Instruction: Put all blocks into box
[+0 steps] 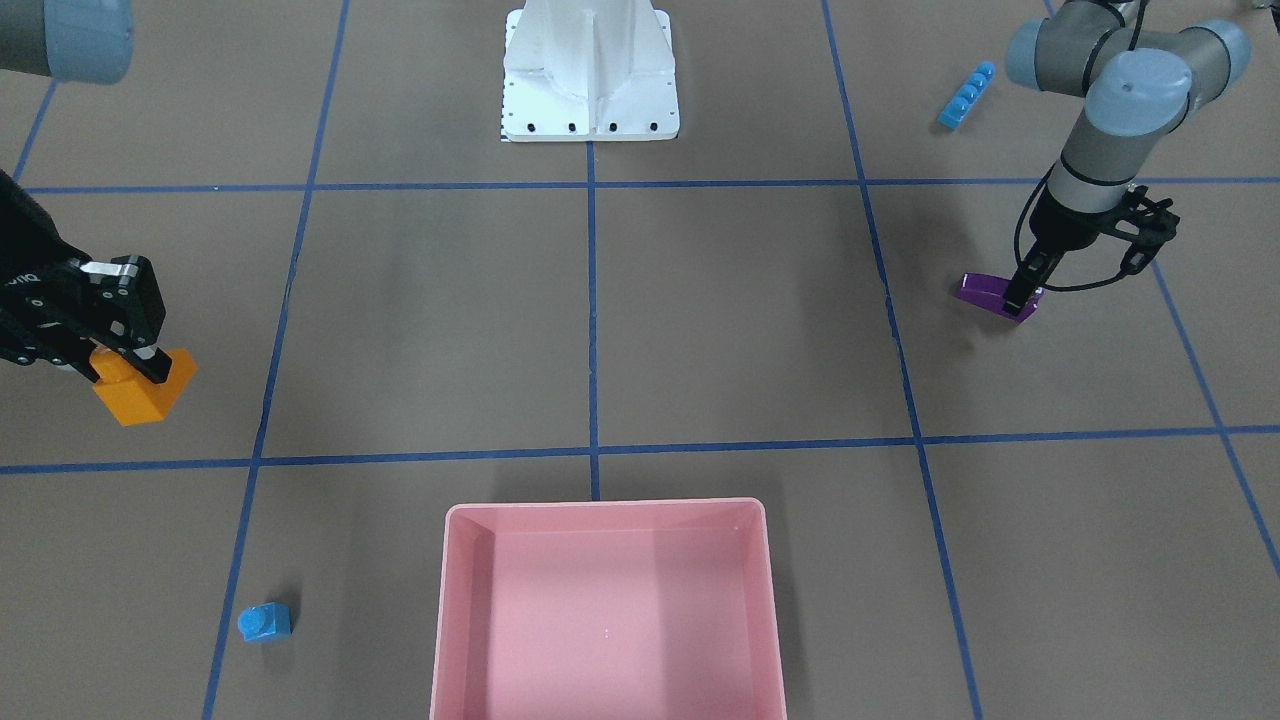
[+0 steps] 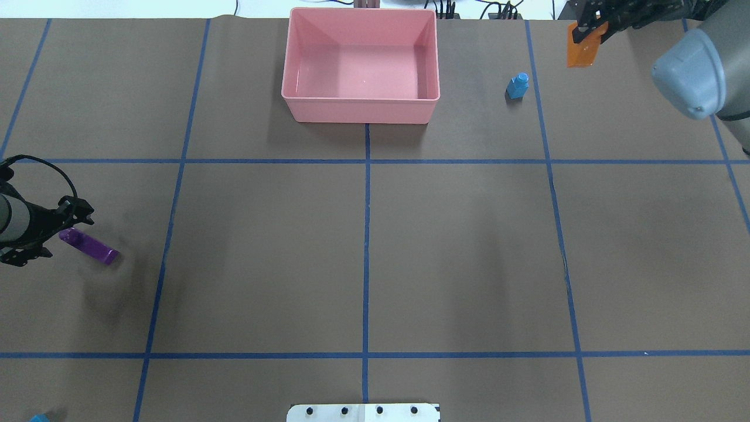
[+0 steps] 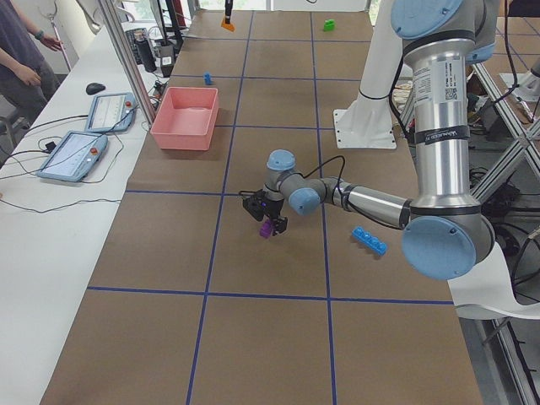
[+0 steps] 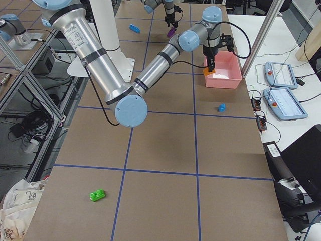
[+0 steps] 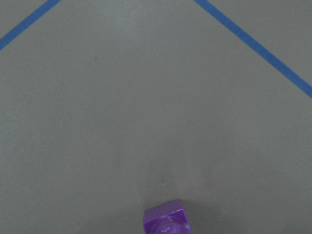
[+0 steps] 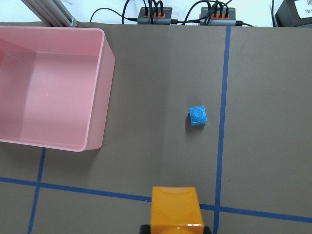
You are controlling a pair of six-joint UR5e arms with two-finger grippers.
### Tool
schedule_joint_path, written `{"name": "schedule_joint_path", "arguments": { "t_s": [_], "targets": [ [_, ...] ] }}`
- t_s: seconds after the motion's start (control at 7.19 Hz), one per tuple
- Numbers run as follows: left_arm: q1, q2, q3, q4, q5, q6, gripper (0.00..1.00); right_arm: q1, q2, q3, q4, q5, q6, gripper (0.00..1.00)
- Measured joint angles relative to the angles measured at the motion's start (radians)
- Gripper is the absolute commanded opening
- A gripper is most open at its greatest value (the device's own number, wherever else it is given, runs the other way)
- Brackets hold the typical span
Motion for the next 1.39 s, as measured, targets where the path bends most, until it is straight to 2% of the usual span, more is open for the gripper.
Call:
{"name": "schedule_joint_path", "arguments": {
  "t_s": [0.14, 0.28, 0.56, 0.7, 0.83, 1.11, 1.39],
  "targets": [
    [0.01, -0.004, 0.011, -0.007, 0.009, -0.003, 0.41, -0.001, 0.036, -0.02, 0.0, -0.005, 0.013, 0.0],
    [0.022, -0.007, 0.017, -0.011, 0.021, -0.005, 0.04, -0.002, 0.066, -0.04, 0.0, -0.012, 0.02, 0.0],
    [0.033, -0.009, 0.019, -0.013, 0.041, -0.004, 0.0, -0.007, 0.121, -0.092, 0.009, -0.027, 0.026, 0.0],
    [0.035, -0.009, 0.015, -0.014, 0.041, -0.003, 0.0, -0.008, 0.145, -0.135, 0.049, -0.031, 0.031, 0.0],
    [0.035, -0.01, 0.006, -0.017, 0.036, -0.003, 0.0, -0.016, 0.166, -0.204, 0.144, -0.035, 0.062, 0.0],
    [0.03, -0.011, -0.018, -0.018, -0.021, -0.002, 0.0, -0.077, 0.25, -0.401, 0.378, -0.104, 0.186, 0.0],
    [0.022, -0.012, -0.05, -0.015, -0.061, 0.002, 0.0, -0.157, 0.382, -0.601, 0.468, -0.197, 0.241, 0.0]
  ]
}}
